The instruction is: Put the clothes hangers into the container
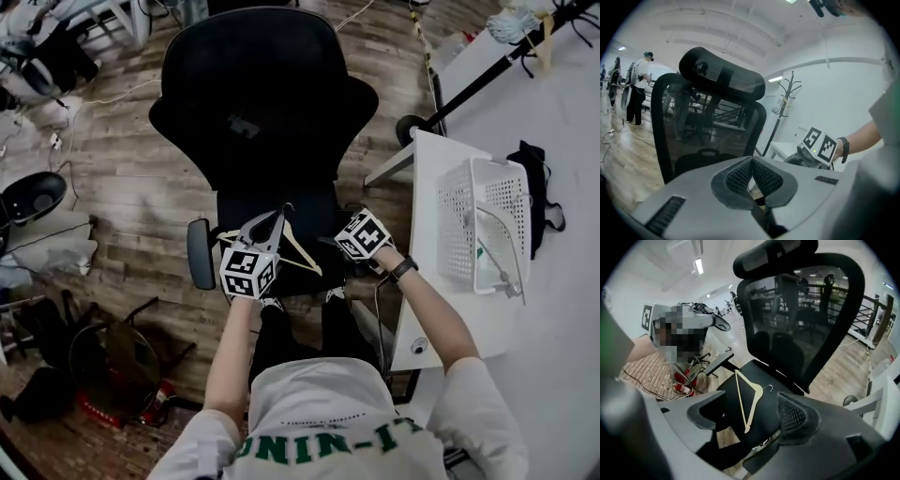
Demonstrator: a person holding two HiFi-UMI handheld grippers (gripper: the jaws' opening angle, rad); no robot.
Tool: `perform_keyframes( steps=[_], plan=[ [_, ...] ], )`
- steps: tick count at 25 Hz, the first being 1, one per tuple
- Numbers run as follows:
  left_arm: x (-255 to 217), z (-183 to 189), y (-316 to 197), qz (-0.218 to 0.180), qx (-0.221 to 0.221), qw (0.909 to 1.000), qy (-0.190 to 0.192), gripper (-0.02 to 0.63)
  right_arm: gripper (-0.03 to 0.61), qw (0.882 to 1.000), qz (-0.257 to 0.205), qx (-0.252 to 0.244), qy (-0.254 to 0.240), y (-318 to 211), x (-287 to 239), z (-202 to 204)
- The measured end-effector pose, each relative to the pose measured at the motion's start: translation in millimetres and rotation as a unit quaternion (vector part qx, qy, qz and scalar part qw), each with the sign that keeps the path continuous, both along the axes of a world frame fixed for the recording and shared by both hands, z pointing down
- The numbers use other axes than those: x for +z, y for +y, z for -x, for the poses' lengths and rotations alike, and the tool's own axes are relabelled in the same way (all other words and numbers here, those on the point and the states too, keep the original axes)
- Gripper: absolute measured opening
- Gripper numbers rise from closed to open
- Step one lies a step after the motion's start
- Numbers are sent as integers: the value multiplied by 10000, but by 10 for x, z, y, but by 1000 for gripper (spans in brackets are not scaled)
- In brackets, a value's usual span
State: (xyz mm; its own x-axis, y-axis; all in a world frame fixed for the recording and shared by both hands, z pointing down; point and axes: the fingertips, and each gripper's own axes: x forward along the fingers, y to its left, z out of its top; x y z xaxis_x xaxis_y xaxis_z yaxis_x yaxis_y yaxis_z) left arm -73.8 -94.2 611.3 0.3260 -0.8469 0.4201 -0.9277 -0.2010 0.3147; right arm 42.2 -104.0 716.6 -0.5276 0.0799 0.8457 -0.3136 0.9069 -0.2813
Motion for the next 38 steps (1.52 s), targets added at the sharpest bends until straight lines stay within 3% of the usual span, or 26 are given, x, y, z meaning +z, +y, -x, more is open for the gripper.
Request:
perform_keyframes(
  steps=[4, 12, 18, 22, 23, 24, 26, 31, 38],
  plan=[
    [374, 313, 128, 43, -330, 9994, 102, 12, 351, 9993, 378, -34, -8, 205, 575, 361],
    [1418, 725, 328, 267, -671, 9973, 125, 12, 350, 9952, 867, 390, -241, 343, 1880, 847],
    [2187, 839, 367, 485, -793, 9953, 279, 12, 350, 9960, 645, 608, 56, 421, 3019, 1028],
    [2522, 846, 424, 633, -818, 9939, 376, 12, 307, 9930, 481, 997, 409, 487, 3634, 1003],
    [2580, 839, 435, 667, -811, 9937, 396, 12, 299, 9927, 295, 1071, 471, 459, 3694, 985],
    [2627, 836, 443, 695, -804, 9935, 410, 12, 239, 9923, 62, 1127, 518, 409, 3702, 975],
    [2688, 851, 460, 731, -799, 9932, 433, 12, 216, 9910, -227, 1198, 545, 345, 3687, 977],
    [2709, 860, 482, 816, -786, 9925, 464, 12, 169, 9872, -133, 1377, 793, 336, 3685, 935],
    [2310, 913, 446, 698, -660, 9948, 324, 12, 164, 9866, -380, 1310, 895, 266, 3117, 982]
  ],
)
